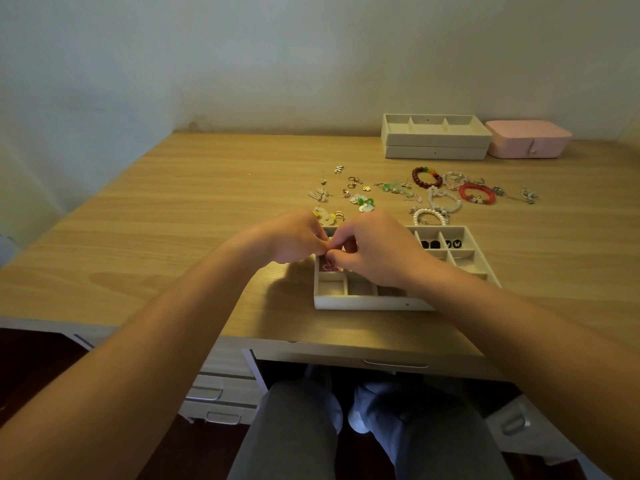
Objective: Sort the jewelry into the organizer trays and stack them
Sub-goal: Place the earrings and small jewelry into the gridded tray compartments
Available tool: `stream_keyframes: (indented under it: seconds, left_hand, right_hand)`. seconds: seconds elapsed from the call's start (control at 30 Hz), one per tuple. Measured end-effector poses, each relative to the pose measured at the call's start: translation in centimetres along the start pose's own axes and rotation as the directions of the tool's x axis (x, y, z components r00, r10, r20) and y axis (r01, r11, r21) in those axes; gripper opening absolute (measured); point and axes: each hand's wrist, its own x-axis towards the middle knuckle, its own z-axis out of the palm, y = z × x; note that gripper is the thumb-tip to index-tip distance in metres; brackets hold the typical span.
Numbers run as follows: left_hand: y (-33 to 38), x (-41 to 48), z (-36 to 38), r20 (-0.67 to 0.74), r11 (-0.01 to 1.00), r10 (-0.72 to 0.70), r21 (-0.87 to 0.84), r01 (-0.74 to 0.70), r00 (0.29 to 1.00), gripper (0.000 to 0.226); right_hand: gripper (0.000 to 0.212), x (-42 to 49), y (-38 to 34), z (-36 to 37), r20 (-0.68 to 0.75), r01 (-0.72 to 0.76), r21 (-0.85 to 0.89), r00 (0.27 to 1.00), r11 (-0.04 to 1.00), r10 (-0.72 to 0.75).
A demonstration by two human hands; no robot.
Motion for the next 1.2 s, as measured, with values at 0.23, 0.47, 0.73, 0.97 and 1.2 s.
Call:
stream_keyframes:
  seconds: [0.23, 0.47, 0.73, 0.97, 1.2]
  left_hand:
    - [-1.5, -0.5, -0.3, -0.017, 0.971, 0.056, -0.232, -0.059, 0.998, 0.012]
    - [-2.7, -0.9, 0.4, -0.082, 0.942, 0.028, -0.332, -0.053, 0.996, 0.02]
    - [-2.6, -0.6, 0.5, -0.08, 0.942, 0.046, -0.327, -0.07, 0.996, 0.021]
    - [-2.6, -0.7, 0.4, -0.077, 0.943, 0.056, -0.323, -0.078, 0.995, 0.022]
    - [-2.8, -0.7, 0.5, -0.079, 0.942, 0.068, -0.323, -0.09, 0.995, 0.021]
  right_hand:
    - [0.012, 0.3, 0.3, -0.1, 0.096, 0.089, 0.013, 0.991, 0.996, -0.09]
    - [0.015, 1.5, -0.3, -0.6, 0.203, 0.1, -0.106, 0.976, 0.989, -0.077]
    - [0.02, 1.9, -1.1, -0.3, 0.188, 0.035, -0.155, 0.982, 0.987, -0.006]
    - [0.018, 1.7, -1.4, -0.1, 0.125, -0.018, -0.121, 0.992, 0.992, 0.033]
    - [0.01, 1.4, -1.5, 0.2, 0.055, -0.047, -0.091, 0.997, 0.995, 0.052]
